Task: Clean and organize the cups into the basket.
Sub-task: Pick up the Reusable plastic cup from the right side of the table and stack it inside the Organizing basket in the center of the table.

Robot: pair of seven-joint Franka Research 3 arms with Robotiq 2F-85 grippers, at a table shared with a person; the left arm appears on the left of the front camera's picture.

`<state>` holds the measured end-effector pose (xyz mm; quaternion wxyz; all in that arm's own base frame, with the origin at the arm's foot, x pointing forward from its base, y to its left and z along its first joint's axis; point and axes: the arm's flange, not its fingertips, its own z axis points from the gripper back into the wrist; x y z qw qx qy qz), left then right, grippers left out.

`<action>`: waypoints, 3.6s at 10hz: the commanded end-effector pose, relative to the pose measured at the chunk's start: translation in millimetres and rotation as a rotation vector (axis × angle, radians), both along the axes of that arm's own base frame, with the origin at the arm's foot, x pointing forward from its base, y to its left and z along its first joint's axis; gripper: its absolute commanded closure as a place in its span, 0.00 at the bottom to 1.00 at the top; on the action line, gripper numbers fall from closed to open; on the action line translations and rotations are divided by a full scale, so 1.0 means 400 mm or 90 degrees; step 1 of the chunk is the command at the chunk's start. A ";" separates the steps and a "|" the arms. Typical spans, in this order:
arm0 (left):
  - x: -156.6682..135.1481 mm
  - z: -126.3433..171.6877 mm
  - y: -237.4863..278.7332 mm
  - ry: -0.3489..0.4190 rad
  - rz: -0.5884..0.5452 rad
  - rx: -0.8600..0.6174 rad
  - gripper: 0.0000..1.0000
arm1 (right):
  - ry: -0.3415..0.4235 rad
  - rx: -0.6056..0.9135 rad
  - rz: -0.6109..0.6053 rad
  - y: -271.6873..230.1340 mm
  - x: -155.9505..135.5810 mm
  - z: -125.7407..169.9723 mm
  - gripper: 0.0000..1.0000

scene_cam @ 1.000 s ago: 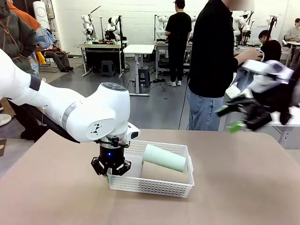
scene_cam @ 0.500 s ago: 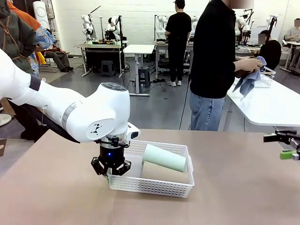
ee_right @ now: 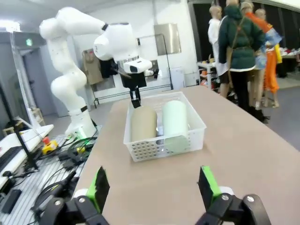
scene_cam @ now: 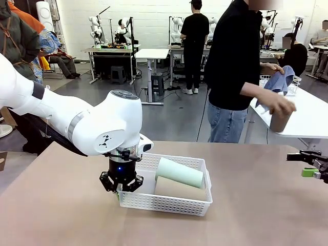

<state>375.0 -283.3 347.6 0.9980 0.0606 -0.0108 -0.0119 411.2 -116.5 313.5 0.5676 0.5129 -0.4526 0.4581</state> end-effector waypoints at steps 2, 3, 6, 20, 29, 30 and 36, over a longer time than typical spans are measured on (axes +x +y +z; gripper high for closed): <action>-0.003 0.003 0.002 -0.003 -0.005 0.002 1.00 | 0.002 -0.009 0.007 0.001 -0.005 0.004 0.00; -0.003 0.003 0.002 -0.003 -0.005 0.002 1.00 | 0.002 -0.009 0.007 0.001 -0.005 0.004 0.00; -0.003 0.003 0.002 -0.003 -0.005 0.002 1.00 | 0.002 -0.009 0.007 0.001 -0.005 0.004 0.00; -0.003 0.003 0.002 -0.003 -0.005 0.002 1.00 | 0.002 -0.009 0.007 0.001 -0.005 0.004 0.00; -0.003 0.003 0.002 -0.003 -0.005 0.002 1.00 | 0.032 -0.058 -0.028 0.079 0.163 -0.157 0.00; -0.003 0.003 0.002 -0.003 -0.005 0.002 1.00 | 0.033 -0.061 -0.026 0.089 0.175 -0.165 0.00; -0.003 0.003 0.002 -0.003 -0.005 0.002 1.00 | 0.040 -0.095 -0.003 0.156 0.226 -0.202 0.00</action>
